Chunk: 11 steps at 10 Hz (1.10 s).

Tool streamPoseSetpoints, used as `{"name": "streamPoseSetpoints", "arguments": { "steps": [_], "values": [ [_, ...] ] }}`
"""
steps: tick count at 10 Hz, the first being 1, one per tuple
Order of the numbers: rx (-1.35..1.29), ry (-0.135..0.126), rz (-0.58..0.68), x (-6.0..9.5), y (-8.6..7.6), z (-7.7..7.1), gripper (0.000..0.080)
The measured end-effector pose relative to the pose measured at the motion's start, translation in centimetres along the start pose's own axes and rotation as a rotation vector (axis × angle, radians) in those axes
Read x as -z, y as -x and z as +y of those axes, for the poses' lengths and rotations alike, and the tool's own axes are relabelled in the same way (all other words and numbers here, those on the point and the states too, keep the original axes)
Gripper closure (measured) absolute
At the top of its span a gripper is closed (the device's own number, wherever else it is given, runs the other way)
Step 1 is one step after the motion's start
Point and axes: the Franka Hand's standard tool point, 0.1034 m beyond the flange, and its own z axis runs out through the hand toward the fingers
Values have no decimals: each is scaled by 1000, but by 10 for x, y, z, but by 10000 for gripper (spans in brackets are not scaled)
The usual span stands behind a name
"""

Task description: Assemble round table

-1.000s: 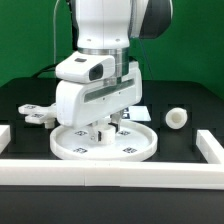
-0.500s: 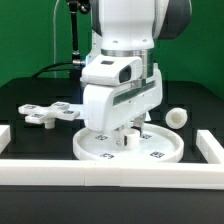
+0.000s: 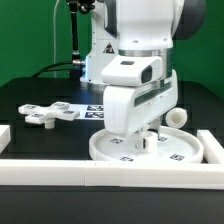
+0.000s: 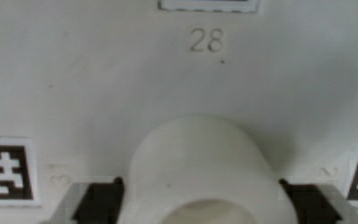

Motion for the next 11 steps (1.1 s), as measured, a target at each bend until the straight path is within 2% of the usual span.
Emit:
{"name": "streamPoseSetpoints", "arguments": {
  "steps": [3, 4, 5, 6, 7, 9, 11],
  "values": [
    [6, -4, -3, 0, 0, 0, 390],
    [6, -4, -3, 0, 0, 0, 321],
    [6, -4, -3, 0, 0, 0, 321],
    [6, -4, -3, 0, 0, 0, 184],
    [1, 1, -3, 7, -1, 2, 160],
    [-71, 33, 6, 38, 5, -3, 151],
    [-232, 57, 23, 51, 17, -25, 151]
  ]
}}
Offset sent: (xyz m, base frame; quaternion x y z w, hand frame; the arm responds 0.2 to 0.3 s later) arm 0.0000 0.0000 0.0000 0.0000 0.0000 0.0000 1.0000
